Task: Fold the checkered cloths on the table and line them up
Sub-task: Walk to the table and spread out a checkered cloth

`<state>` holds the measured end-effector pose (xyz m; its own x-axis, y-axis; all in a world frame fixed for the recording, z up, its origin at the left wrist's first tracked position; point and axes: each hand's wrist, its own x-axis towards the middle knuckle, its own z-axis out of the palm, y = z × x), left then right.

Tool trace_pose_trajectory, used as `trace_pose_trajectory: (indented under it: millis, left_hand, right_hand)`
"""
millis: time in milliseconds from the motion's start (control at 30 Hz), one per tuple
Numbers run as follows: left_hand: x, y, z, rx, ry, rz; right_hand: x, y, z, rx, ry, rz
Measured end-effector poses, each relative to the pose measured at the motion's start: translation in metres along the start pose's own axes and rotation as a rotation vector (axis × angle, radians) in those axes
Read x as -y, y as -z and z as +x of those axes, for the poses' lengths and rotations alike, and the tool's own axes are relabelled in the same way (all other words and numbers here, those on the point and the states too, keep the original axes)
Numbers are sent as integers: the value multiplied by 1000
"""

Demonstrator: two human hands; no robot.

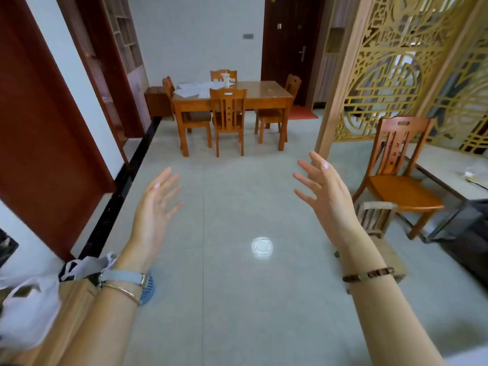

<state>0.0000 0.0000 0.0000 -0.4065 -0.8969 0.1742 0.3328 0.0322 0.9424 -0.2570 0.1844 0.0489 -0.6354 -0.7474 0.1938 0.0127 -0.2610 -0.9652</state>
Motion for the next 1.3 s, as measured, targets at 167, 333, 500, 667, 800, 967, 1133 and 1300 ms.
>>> trace_pose_trajectory:
  millis: [167, 333, 500, 667, 800, 967, 1133, 1300]
  left_hand:
    - [42, -6, -20, -32, 142, -26]
    - [77, -6, -27, -50, 199, -13]
    - [92, -10, -14, -57, 210, 15]
    - [99, -16, 14, -46, 194, 34]
    - [107, -25, 48, -58, 183, 13]
    - [117, -25, 102, -74, 176, -2]
    - [117, -24, 171, -115, 172, -7]
    - [119, -26, 238, -154, 161, -26]
  right_hand:
    - [-31, 18, -12, -4, -103, -8]
    - [-62, 39, -17, -16, -179, -24]
    - [-83, 49, -8, -29, -235, -20]
    - [-95, 51, 16, -27, -255, -14]
    - [-106, 51, 48, -24, -262, -3]
    - [-117, 43, 104, -1, -266, 4]
    - [-127, 29, 177, 17, -262, 7]
    - [-140, 13, 247, 26, -250, 40]
